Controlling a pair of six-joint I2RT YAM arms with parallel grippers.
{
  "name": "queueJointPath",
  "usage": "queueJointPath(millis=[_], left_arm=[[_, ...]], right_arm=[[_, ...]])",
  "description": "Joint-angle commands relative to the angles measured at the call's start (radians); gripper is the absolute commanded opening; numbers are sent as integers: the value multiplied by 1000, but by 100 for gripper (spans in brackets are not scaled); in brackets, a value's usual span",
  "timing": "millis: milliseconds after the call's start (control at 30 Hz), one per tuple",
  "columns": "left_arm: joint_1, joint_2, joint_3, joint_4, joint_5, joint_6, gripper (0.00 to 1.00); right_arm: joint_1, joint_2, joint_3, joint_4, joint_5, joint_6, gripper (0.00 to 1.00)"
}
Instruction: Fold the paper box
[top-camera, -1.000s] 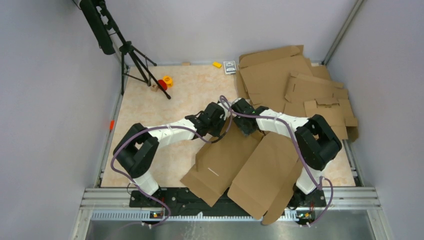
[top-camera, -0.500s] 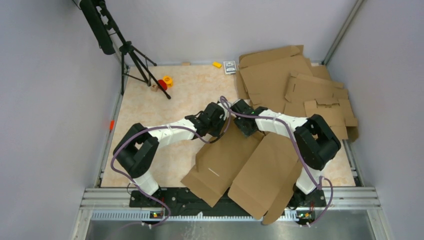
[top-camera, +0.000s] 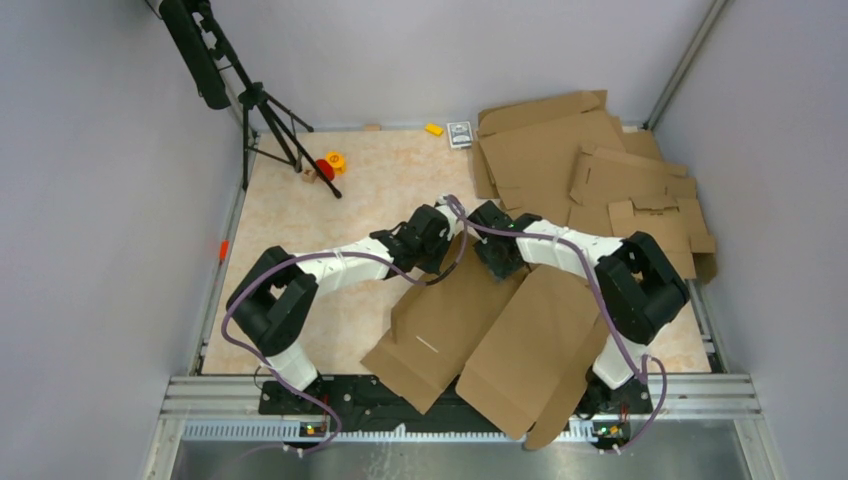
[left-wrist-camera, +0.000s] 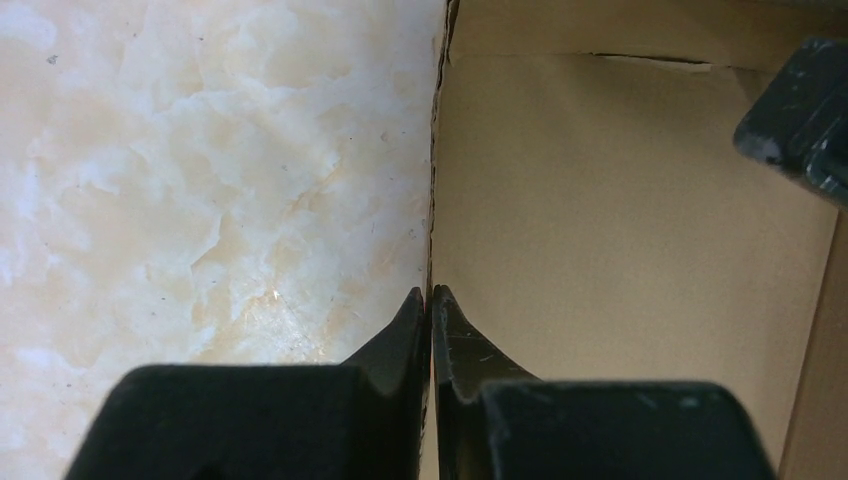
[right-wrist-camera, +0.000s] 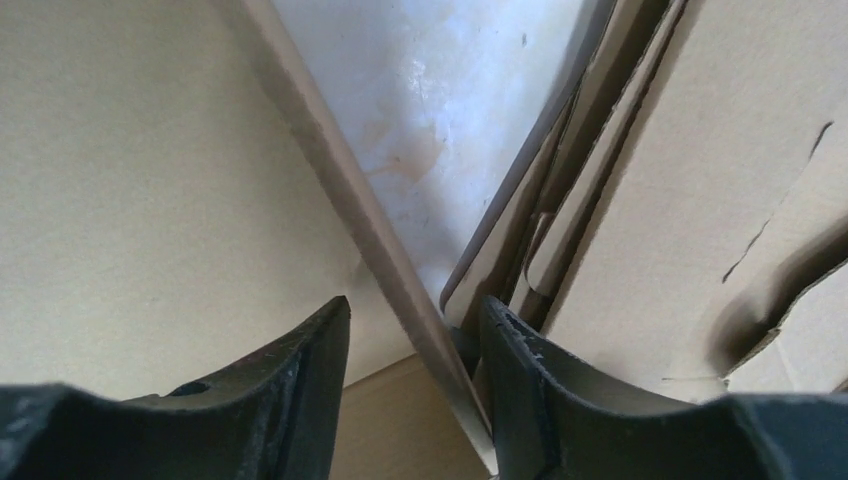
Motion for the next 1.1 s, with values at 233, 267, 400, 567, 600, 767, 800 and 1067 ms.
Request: queueJointPath(millis=[233,267,400,567,600,767,800,1067], left_arm=[[-2,-44,8,62,6,5,5],[-2,-42,8,63,7,5,5],[-2,-40,11,63,12,3,5],[-2,-40,10,64,12,0,5],[-2,-39,10,64,13,0,5],[-2,-40,8,68,18,-5,5],[-2,-40,7,70,17,-5,5],[-2,-44,4,76,35,-5,5]], right_arm=[[-30,0,-2,3,-53,43,14],[-30,0,-1,5,-56,46,16],[-30,-3,3,13,-58,54,29],[-37,-10,27,41,-90,43,52],[-40,-12,33,53,-107,41,55],[-54,-12,37,145,-158,26,57],[-55,-5,39,164,-159,24,57],[-56,71,84,253,-162,-21,55]])
